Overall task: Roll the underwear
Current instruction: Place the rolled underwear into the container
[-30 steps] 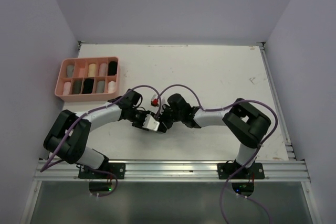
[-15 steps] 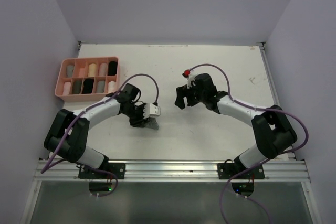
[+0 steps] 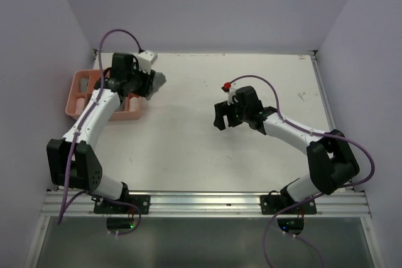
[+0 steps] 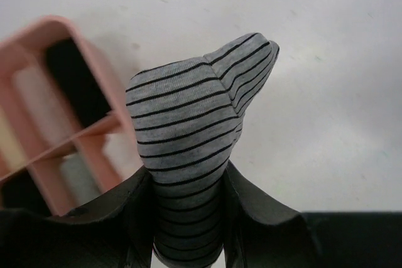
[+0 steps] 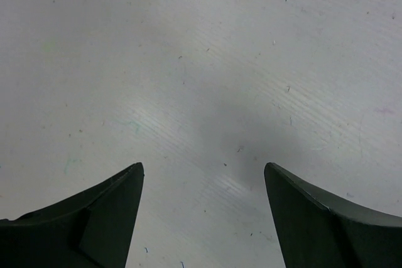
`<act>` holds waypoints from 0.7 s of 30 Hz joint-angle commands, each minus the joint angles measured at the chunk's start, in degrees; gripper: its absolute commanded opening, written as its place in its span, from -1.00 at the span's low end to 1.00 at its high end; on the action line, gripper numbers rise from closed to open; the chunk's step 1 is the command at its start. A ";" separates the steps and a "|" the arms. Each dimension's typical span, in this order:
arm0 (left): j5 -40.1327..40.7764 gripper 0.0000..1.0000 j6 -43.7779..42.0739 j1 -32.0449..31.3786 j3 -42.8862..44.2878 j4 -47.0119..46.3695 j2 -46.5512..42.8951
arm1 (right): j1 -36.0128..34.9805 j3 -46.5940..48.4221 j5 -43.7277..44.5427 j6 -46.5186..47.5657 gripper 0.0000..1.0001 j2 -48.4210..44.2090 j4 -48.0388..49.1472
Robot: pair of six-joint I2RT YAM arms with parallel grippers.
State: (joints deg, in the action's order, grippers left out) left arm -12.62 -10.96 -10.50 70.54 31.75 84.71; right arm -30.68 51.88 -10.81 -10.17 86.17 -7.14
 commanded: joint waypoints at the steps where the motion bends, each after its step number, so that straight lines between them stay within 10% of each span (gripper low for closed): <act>1: 13.04 -1.00 4.03 5.39 9.59 -4.57 1.86 | 0.27 2.88 2.19 0.33 0.64 -2.50 -2.27; 5: 25.86 -1.00 -1.16 10.32 14.09 -7.92 7.13 | 0.27 4.28 4.13 -0.11 0.68 -1.80 -5.07; 6: 26.50 -1.00 -1.86 12.94 14.88 -8.54 9.49 | 0.35 5.07 4.82 -0.20 0.96 -1.62 -6.73; 21: 35.91 -1.00 -13.90 22.63 28.15 -18.04 28.84 | 0.27 5.17 8.87 -2.22 0.97 -2.67 -8.24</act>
State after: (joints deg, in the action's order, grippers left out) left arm 20.21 -20.75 11.16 93.93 20.38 112.05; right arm -30.68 55.07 -3.51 -12.03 85.80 -15.14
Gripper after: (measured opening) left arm 0.420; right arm 0.986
